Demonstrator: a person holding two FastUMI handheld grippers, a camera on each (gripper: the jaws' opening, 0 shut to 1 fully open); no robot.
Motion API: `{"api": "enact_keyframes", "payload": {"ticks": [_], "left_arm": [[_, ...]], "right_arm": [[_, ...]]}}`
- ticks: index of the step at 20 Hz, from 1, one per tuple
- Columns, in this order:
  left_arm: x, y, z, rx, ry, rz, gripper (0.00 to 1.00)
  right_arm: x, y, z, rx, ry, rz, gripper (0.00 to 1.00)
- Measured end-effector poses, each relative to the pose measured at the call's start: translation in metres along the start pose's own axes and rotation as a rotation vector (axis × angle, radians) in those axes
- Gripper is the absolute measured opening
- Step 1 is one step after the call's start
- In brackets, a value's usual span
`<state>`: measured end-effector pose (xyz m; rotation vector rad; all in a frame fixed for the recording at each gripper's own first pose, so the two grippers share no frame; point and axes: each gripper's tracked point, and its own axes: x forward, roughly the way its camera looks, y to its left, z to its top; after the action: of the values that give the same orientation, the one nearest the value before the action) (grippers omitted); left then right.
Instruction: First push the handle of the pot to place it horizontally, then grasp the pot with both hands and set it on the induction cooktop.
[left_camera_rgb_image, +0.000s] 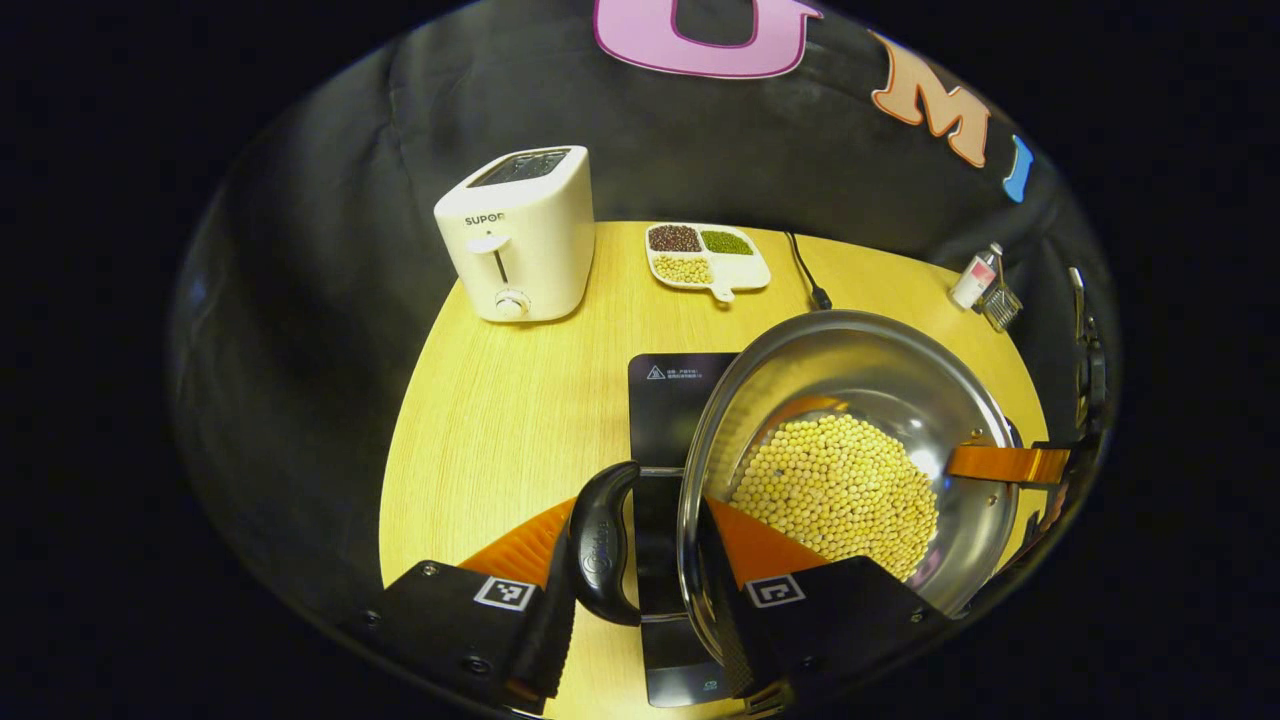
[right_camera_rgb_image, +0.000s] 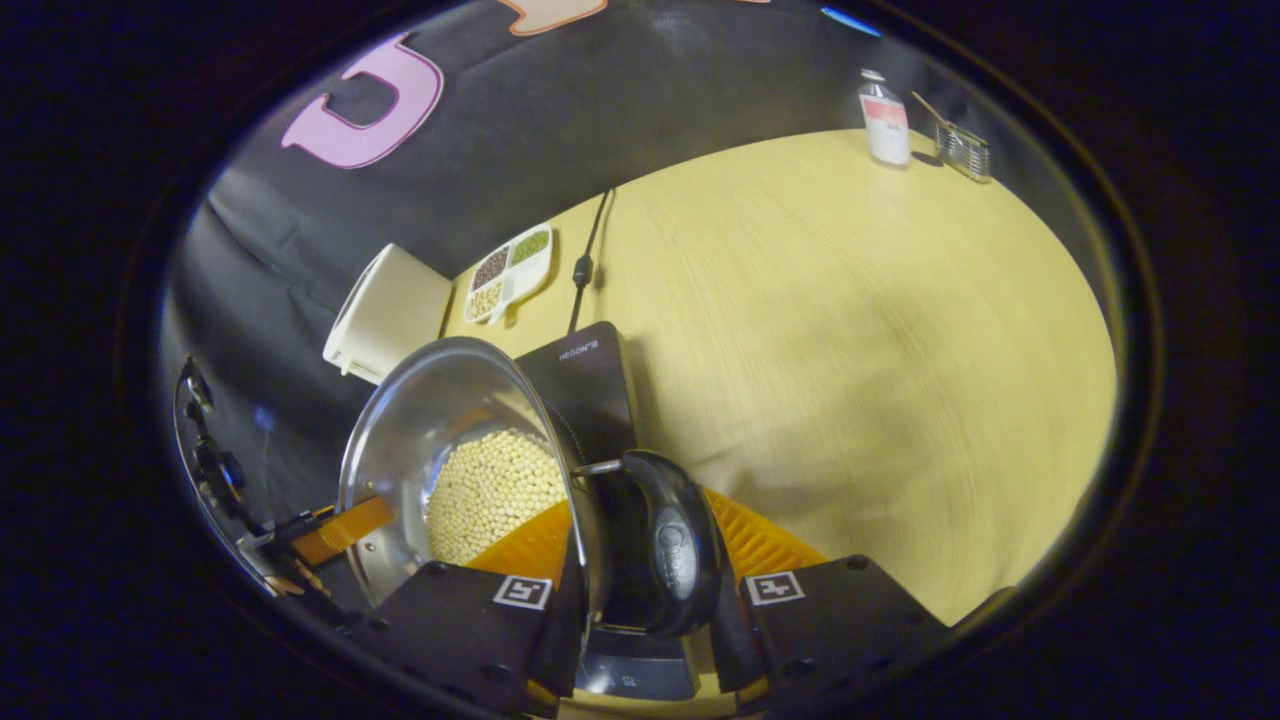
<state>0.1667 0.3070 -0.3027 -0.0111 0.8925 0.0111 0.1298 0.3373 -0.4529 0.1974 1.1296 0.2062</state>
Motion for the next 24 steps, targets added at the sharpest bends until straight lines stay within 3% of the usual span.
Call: {"api": "enact_keyframes", "payload": {"ticks": [2,3,4,5,6,10,13,14,15,16,17,19,20,21,22,23,24], "left_arm": [[-0.001,-0.001,-0.003,-0.015,-0.001,-0.007,0.62],[-0.001,-0.001,-0.003,-0.018,-0.006,-0.010,0.63],[-0.001,-0.001,-0.003,-0.019,-0.008,-0.011,0.62],[-0.001,-0.001,-0.003,-0.017,-0.007,-0.009,0.62],[-0.001,0.000,-0.004,-0.017,-0.004,-0.008,0.63],[-0.003,0.000,-0.004,-0.032,-0.016,-0.001,0.66],[-0.011,0.008,0.007,-0.030,-0.077,0.046,0.70],[-0.012,0.016,0.014,-0.024,-0.105,0.070,0.76],[-0.022,0.016,0.018,-0.017,-0.129,0.083,0.88],[-0.023,0.017,0.016,-0.012,-0.136,0.098,1.00],[-0.029,0.017,0.019,-0.006,-0.144,0.104,1.00],[-0.036,0.018,0.027,0.007,-0.176,0.121,1.00],[-0.041,0.018,0.029,0.015,-0.185,0.131,1.00],[-0.045,0.015,0.031,0.020,-0.196,0.134,1.00],[-0.049,0.012,0.035,0.021,-0.210,0.132,1.00],[-0.053,0.007,0.038,0.019,-0.223,0.131,1.00],[-0.058,0.003,0.037,0.015,-0.218,0.139,1.00]], "right_arm": [[-0.002,0.000,-0.001,-0.008,-0.008,0.004,0.57],[-0.002,0.000,0.000,-0.010,-0.011,0.004,0.49],[-0.003,0.000,-0.001,-0.013,-0.010,0.001,0.49],[-0.003,-0.001,0.001,-0.012,-0.012,0.001,0.57],[-0.001,0.000,-0.001,-0.013,-0.008,0.005,0.51],[-0.006,-0.002,0.006,-0.018,-0.022,0.012,0.52],[-0.017,-0.008,0.021,-0.025,-0.060,0.019,0.90],[-0.019,-0.010,0.024,-0.038,-0.085,0.020,1.00],[-0.025,-0.009,0.029,-0.051,-0.113,0.029,0.92],[-0.033,-0.010,0.035,-0.069,-0.149,0.026,0.92],[-0.039,-0.011,0.041,-0.091,-0.185,0.026,1.00],[-0.058,-0.011,0.049,-0.121,-0.244,0.030,1.00],[-0.067,-0.012,0.053,-0.125,-0.275,0.030,0.92],[-0.077,-0.013,0.058,-0.126,-0.306,0.029,0.92],[-0.086,-0.017,0.062,-0.127,-0.331,0.023,1.00],[-0.097,-0.021,0.065,-0.131,-0.351,0.014,0.92],[-0.108,-0.024,0.068,-0.138,-0.374,0.009,1.00]]}}
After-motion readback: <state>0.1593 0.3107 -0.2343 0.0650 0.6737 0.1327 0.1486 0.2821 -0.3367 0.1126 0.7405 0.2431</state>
